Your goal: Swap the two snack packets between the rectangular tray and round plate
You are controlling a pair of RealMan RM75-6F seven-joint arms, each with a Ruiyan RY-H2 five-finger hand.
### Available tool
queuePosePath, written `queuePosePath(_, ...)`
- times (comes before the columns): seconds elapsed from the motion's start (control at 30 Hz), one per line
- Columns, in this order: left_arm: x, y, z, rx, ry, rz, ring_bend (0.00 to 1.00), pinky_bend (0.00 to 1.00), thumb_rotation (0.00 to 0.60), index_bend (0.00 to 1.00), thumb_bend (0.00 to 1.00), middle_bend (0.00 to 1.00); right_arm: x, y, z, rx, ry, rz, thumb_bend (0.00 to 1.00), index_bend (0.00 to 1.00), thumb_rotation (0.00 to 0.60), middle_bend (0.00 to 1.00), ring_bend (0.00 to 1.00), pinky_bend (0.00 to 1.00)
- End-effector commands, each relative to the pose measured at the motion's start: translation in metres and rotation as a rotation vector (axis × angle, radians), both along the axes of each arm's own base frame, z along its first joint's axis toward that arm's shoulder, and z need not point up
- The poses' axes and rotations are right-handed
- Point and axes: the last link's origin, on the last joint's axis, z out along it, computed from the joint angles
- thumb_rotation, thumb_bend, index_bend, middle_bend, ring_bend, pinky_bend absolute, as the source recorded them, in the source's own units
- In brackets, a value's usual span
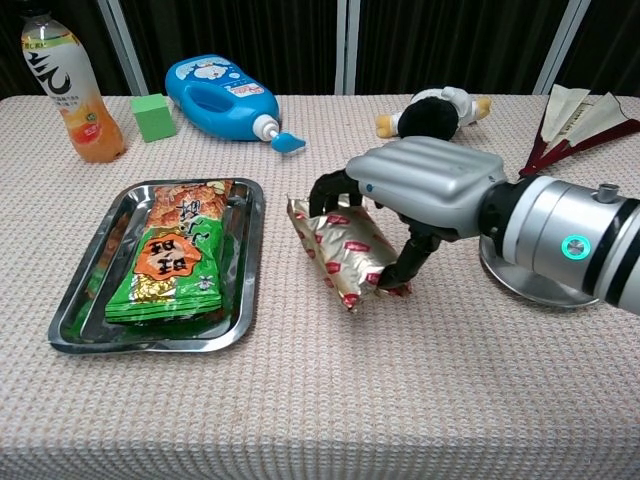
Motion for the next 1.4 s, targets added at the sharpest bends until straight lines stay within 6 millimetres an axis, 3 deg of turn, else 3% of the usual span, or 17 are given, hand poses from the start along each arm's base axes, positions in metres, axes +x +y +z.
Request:
queuePosePath(0.03,0.0,0.0,0.0,0.0,-0.001,0.0,0.05,0.14,0.6,0.14,0.05,0.11,0.006,-0.001,-0.007,0.02,0.0,0.003,0.05,0.38,0.6,0.29,0.25,0.27)
queuePosePath(0.07,0.0,0.0,-0.001,-0.001,-0.002,0.0,0.05,0.14,0.6,0.14,0.05,0.11,0.006,-0.001,-0.009,0.029,0.008,0.002,0.03,0.34,0.6,0.27,0.21,0.25)
queuePosePath(0.17,-0.001,0.001,-0.001,-0.003,-0.003,-0.001,0.05,0.14,0.6,0.14,0.05,0.11,0.002,-0.001,-0.009,0.055,0.059,-0.012,0.0,0.1,0.6,0.11,0.03,0.11)
queuePosePath(0.23,-0.001,0.001,-0.001,-0.006,-0.003,-0.001,0.05,0.14,0.6,0.14,0.05,0.11,0.001,-0.001,-0.008,0.056,0.068,-0.019,0.0,0.0,0.6,0.03,0.0,0.03)
queuePosePath(0.43,-0.001,0.001,-0.003,-0.01,-0.005,-0.003,0.05,0.14,0.6,0.14,0.05,0.11,0.0,-0.001,0.004,0.032,0.045,-0.034,0.0,0.0,0.6,0.0,0.0,0.0)
queuePosePath(0.53,0.004,0.005,-0.003,-0.021,-0.012,-0.024,0.05,0.14,0.6,0.14,0.05,0.11,0.0,-0.004,0.022,-0.012,0.006,-0.04,0.0,0.0,0.6,0.0,0.0,0.0)
queuePosePath(0.63,0.016,0.014,-0.005,-0.055,-0.021,-0.073,0.05,0.14,0.6,0.14,0.05,0.11,-0.01,-0.009,0.054,-0.101,-0.02,-0.064,0.0,0.0,0.6,0.0,0.0,0.0)
queuePosePath(0.77,0.042,0.03,-0.02,-0.139,-0.032,-0.163,0.05,0.14,0.6,0.14,0.05,0.11,-0.037,-0.015,0.109,-0.245,-0.05,-0.138,0.0,0.0,0.6,0.0,0.0,0.0)
queuePosePath(1.03,0.088,0.052,-0.061,-0.277,-0.132,-0.237,0.04,0.13,0.6,0.13,0.03,0.1,-0.106,0.002,0.184,-0.421,-0.127,-0.309,0.0,0.0,0.6,0.0,0.0,0.0)
queuePosePath(1.27,0.127,0.069,-0.094,-0.399,-0.117,-0.342,0.02,0.13,0.6,0.11,0.0,0.09,-0.148,0.01,0.223,-0.531,-0.214,-0.421,0.0,0.0,0.6,0.0,0.0,0.0)
queuePosePath(1.4,0.143,0.083,-0.112,-0.451,-0.103,-0.364,0.01,0.13,0.6,0.1,0.0,0.06,-0.16,0.015,0.23,-0.547,-0.23,-0.449,0.0,0.0,0.6,0.0,0.0,0.0)
